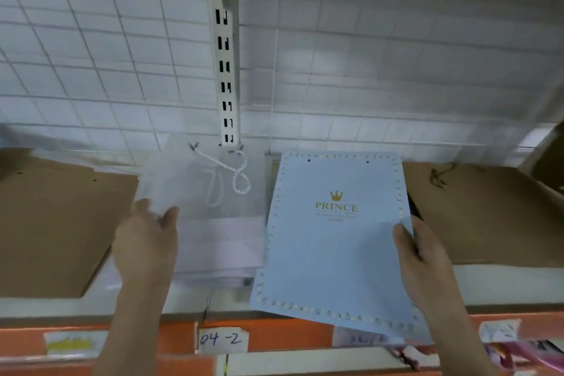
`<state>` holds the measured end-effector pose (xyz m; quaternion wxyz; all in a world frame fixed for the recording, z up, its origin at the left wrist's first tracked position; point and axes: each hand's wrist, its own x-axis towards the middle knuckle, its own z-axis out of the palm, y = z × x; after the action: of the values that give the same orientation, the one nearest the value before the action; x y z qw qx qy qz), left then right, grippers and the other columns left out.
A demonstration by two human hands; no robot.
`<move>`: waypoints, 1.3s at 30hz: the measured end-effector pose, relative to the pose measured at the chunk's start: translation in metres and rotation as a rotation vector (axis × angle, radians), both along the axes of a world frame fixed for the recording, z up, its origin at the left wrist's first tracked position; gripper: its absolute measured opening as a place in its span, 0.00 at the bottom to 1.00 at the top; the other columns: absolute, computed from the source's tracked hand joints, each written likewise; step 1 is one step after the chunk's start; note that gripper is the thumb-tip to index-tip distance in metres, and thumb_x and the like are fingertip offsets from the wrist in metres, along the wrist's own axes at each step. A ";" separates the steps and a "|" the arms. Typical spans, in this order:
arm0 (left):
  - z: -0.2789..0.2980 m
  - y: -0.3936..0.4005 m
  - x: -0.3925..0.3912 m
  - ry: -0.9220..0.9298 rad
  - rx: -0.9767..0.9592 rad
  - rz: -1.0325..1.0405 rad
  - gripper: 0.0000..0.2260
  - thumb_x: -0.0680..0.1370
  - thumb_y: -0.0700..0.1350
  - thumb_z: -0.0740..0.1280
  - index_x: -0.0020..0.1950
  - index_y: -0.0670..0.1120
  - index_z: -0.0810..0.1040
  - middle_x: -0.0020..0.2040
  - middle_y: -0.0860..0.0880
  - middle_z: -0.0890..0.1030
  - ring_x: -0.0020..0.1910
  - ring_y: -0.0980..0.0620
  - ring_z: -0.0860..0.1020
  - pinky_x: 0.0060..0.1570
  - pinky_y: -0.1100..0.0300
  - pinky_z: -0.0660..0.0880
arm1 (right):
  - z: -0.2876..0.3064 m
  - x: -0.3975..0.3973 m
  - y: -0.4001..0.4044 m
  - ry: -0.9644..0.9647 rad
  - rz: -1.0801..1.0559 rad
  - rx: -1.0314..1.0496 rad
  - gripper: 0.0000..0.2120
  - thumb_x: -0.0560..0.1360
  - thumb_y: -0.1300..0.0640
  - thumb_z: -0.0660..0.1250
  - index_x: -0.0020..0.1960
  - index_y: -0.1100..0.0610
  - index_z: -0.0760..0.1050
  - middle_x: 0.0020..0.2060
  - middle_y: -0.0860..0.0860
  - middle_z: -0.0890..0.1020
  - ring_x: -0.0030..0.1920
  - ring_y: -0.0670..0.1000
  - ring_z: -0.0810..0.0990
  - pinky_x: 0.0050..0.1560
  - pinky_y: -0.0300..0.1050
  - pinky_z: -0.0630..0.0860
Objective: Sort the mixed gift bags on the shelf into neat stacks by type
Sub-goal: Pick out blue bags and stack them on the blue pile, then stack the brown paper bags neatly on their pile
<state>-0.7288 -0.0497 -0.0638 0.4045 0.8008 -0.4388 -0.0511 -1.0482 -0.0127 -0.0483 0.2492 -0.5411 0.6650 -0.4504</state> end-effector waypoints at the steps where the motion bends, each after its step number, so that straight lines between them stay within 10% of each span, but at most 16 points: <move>1: -0.001 -0.001 -0.003 -0.043 0.020 0.015 0.20 0.77 0.44 0.66 0.63 0.32 0.70 0.54 0.31 0.77 0.55 0.31 0.74 0.49 0.43 0.70 | 0.001 -0.011 -0.001 -0.007 -0.001 0.005 0.08 0.81 0.56 0.55 0.50 0.50 0.73 0.29 0.54 0.72 0.26 0.40 0.68 0.27 0.32 0.63; 13: -0.015 -0.001 -0.015 -0.266 0.119 0.181 0.13 0.79 0.45 0.62 0.59 0.40 0.78 0.63 0.37 0.73 0.62 0.35 0.66 0.60 0.43 0.60 | 0.002 -0.051 -0.041 0.122 0.072 0.002 0.16 0.80 0.56 0.57 0.33 0.49 0.64 0.25 0.49 0.67 0.24 0.47 0.66 0.24 0.37 0.63; 21: -0.031 -0.001 -0.014 -0.324 0.046 0.018 0.11 0.74 0.39 0.68 0.50 0.31 0.79 0.49 0.31 0.79 0.53 0.31 0.74 0.58 0.40 0.68 | -0.006 -0.043 -0.066 0.489 -0.015 0.030 0.15 0.77 0.57 0.61 0.62 0.61 0.73 0.51 0.61 0.78 0.49 0.62 0.77 0.45 0.48 0.69; 32: -0.030 0.002 -0.009 -0.238 0.143 -0.149 0.19 0.76 0.45 0.66 0.62 0.34 0.73 0.62 0.35 0.73 0.64 0.37 0.68 0.66 0.50 0.59 | -0.012 0.015 -0.047 0.616 0.068 -0.118 0.12 0.73 0.63 0.66 0.56 0.64 0.77 0.48 0.60 0.80 0.49 0.61 0.78 0.50 0.52 0.75; 39: -0.010 0.032 0.055 -0.155 -0.071 -0.298 0.10 0.75 0.43 0.68 0.53 0.39 0.78 0.45 0.44 0.78 0.49 0.42 0.76 0.42 0.64 0.63 | -0.001 0.129 -0.027 0.520 0.268 -0.245 0.07 0.74 0.61 0.66 0.51 0.60 0.78 0.42 0.56 0.82 0.40 0.55 0.81 0.42 0.46 0.76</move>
<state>-0.6736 -0.0175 -0.0738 0.3854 0.7137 -0.5840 -0.0331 -0.9189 -0.0399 -0.0489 0.0609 -0.7468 0.5702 -0.3367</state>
